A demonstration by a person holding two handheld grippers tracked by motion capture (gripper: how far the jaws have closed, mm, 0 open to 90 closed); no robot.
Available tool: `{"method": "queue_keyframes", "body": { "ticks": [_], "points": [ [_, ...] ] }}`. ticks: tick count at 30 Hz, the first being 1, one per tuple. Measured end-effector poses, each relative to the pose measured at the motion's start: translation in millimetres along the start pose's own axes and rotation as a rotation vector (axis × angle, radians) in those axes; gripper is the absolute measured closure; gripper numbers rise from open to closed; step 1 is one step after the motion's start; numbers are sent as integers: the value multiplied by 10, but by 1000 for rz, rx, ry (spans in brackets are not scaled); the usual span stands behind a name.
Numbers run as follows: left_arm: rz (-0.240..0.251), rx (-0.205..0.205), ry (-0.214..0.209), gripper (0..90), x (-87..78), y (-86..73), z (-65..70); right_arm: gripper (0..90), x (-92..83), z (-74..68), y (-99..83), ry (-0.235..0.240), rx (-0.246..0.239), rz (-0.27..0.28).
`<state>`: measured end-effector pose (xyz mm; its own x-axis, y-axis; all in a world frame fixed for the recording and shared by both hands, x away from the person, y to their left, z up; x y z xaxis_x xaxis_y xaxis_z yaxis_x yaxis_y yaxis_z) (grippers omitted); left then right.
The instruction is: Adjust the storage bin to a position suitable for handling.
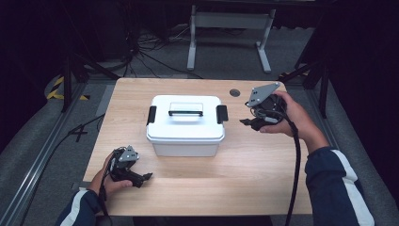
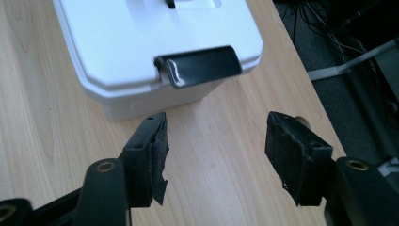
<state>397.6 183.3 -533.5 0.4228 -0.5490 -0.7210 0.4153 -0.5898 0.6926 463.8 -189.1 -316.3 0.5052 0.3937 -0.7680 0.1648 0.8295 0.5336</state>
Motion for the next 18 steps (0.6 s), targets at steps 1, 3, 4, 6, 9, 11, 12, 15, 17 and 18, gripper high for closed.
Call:
{"method": "queue_keyframes", "body": {
  "ticks": [1, 3, 4, 6, 9, 11, 12, 15, 17, 18],
  "points": [
    [0, 1, 0, 2, 0, 0, -1, 406, 4, 1, 33, 2, -7, -3],
    [0, 1, 0, 2, 0, 0, 0, 410, 18, -3, 90, 3, -18, -4],
    [0, 0, 0, 2, 0, 0, 0, 414, 33, -9, 137, 5, -21, -7],
    [0, 0, 0, 2, 0, 0, 0, 418, 60, -16, 195, 7, -35, -11],
    [0, 0, 0, 2, 0, 0, 0, 425, 102, -32, 276, 13, -55, -17],
    [0, 0, 0, 2, 0, 0, 0, 430, 131, -43, 323, 19, -65, -23],
    [0, 0, 0, 2, 0, 0, 0, 430, 146, -48, 352, 26, -75, -25],
    [0, 1, 0, 2, 0, 0, 0, 433, 180, -56, 406, 23, -82, -34],
    [-1, 1, 0, 2, -1, 0, 0, 437, 200, -63, 456, 26, -88, -26],
    [0, 0, 0, 2, 0, 0, 0, 438, 210, -71, 480, 33, -97, -25]
  ]
}}
Point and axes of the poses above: each handheld gripper's, and its own axes: x roughly forward along the jaws, y roughly out of its top, z roughly to its right, the point moved 7 cm from there along x, roughly forward along the jaws, and after that the axes turned 3 degrees about x, right-handed, at the moved point
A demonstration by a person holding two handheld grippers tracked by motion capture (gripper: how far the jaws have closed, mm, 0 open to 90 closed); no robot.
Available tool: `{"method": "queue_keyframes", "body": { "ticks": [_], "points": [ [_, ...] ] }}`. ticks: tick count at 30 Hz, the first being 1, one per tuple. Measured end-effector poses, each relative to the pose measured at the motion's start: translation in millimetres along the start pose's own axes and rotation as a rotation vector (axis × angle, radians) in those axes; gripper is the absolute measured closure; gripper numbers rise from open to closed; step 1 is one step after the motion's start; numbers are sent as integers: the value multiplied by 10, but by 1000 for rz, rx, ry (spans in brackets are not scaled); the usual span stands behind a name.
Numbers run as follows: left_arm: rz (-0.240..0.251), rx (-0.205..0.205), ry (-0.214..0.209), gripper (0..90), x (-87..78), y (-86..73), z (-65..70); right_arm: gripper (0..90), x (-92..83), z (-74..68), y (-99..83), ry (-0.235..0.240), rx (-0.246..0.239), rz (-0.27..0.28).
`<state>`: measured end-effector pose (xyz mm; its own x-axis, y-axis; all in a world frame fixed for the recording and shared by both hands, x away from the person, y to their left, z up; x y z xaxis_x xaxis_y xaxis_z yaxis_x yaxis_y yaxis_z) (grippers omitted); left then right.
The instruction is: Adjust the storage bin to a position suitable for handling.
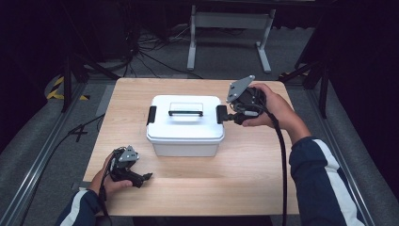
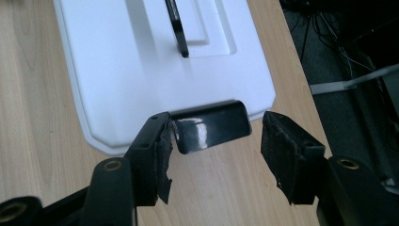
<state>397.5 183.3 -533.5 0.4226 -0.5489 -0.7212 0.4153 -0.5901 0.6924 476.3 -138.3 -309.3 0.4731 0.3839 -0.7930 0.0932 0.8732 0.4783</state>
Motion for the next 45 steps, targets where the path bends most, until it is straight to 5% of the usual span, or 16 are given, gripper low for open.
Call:
{"method": "queue_keyframes", "body": {
  "ticks": [21, 39, 45],
  "points": [
    [0, 0, 0, 2, 0, 0, 0, 550, 412, -115, 436, 87, -71, -22],
    [-5, 1, -3, 2, -5, -1, 0, 622, 755, -189, 646, 100, -75, -55],
    [-5, 1, -3, 2, -5, -1, 0, 806, 851, -196, 713, 113, -87, -13]
  ]
}}
Point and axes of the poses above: each handheld gripper's, and its own axes: x roughly forward along the jaws, y roughly out of its top, z roughly to its right, the point moved 7 cm from there along x, roughly forward along the jaws, and after that the axes turned 3 degrees about x, right-handed, at the moved point
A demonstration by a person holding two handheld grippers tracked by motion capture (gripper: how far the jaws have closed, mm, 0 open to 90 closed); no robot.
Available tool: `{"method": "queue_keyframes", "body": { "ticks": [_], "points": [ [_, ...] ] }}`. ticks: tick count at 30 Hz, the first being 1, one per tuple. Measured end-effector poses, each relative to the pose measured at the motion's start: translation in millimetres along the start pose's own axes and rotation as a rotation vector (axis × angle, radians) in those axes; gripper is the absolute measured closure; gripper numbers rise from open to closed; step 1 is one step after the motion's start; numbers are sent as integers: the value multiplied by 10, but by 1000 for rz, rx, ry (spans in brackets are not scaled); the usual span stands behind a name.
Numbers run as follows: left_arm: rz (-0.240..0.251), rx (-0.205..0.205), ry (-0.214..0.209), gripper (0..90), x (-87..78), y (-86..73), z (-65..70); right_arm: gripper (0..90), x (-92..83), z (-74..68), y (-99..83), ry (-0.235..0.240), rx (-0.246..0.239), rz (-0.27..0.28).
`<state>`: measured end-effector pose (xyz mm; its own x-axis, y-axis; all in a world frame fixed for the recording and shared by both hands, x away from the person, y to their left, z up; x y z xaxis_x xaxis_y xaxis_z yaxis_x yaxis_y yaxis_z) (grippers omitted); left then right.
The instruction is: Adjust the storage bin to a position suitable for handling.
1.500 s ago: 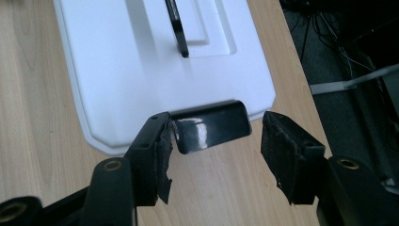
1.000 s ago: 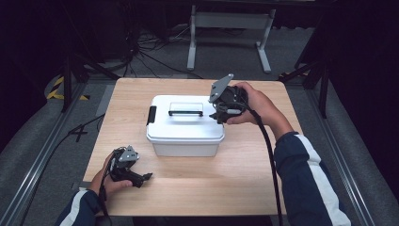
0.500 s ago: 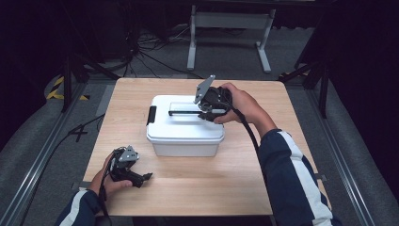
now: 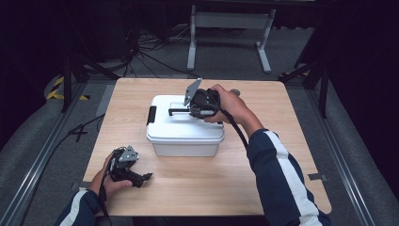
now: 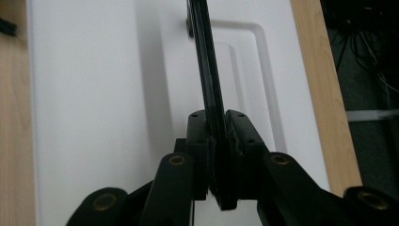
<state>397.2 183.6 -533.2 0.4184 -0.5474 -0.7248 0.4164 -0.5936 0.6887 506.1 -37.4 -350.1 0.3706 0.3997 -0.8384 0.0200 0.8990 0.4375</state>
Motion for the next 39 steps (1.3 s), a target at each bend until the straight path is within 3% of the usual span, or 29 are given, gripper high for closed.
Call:
{"method": "queue_keyframes", "body": {
  "ticks": [4, 7, 14, 16, 27, 39],
  "points": [
    [0, -1, 0, 2, 0, 0, 1, 819, 1, -12, -9, 10, 8, -8],
    [0, 0, 0, 2, 0, 0, 0, 825, -6, -20, -1, 7, -15, -11],
    [0, 0, 0, 2, 0, 0, 0, 833, -67, -11, 11, -27, -48, -15],
    [0, 0, 0, 3, 0, 0, 0, 834, -103, 6, 9, -34, -38, -17],
    [0, 0, 0, 2, 0, 0, 0, 839, -280, 76, 4, -65, -42, 44],
    [0, 0, 0, 2, 0, 0, 0, 840, -455, 58, -30, -80, -44, 85]
  ]
}}
Point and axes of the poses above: each handheld gripper's, and its own axes: x roughly forward along the jaws, y roughly out of its top, z roughly to its right, the point moved 7 cm from there along x, roughly forward along the jaws, and after that the axes turned 3 degrees about x, right-handed, at the moved point
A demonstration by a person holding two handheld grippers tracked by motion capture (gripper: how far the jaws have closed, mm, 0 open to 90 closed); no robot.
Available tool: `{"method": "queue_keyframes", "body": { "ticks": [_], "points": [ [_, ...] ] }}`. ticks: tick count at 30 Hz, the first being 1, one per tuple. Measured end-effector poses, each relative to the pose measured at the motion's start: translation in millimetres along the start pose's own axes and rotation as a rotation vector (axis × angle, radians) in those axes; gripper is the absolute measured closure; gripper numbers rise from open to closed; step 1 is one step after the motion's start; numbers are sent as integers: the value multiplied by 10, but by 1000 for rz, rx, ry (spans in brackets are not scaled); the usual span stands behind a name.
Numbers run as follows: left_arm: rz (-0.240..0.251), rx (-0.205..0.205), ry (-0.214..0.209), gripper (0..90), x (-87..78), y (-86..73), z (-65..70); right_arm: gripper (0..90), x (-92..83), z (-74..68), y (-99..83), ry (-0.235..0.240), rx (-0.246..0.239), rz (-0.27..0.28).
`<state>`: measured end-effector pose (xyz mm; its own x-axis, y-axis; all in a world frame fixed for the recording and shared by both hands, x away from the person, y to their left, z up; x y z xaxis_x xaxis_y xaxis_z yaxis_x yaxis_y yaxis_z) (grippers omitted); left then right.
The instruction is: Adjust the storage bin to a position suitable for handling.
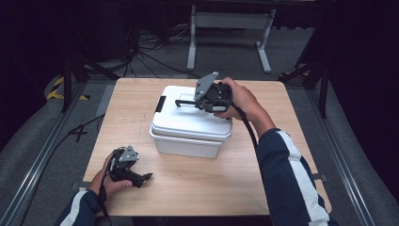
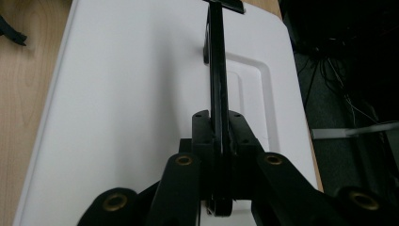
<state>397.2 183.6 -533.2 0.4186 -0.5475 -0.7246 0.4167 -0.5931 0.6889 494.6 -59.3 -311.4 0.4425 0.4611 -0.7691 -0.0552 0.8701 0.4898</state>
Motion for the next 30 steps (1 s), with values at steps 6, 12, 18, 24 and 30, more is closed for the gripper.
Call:
{"method": "queue_keyframes", "body": {
  "ticks": [6, 12, 18, 24, 30],
  "points": [
    [0, 0, 0, 2, 0, 0, 0, 840, -94, 0, -55, -5, 6, 12],
    [0, 0, 0, 2, 0, 0, 0, 840, -240, 6, -194, -20, 24, 29],
    [-2, -3, -3, 2, -1, -2, 5, 840, -382, 5, -334, -37, 37, 28],
    [2, -4, 3, 3, 0, -3, 4, 840, -529, -2, -490, -62, 47, 30],
    [2, -1, 6, 3, -2, -3, -1, 840, -665, -22, -641, -73, 59, 33]
  ]
}}
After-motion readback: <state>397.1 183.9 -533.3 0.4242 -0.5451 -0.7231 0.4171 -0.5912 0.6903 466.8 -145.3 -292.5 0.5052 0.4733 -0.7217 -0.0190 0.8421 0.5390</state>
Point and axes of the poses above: each handheld gripper's, and its own axes: x roughly forward along the jaws, y roughly out of its top, z roughly to its right, the point moved 7 cm from there along x, roughly forward along the jaws, and after that the axes turned 3 degrees about x, right-handed, at the moved point
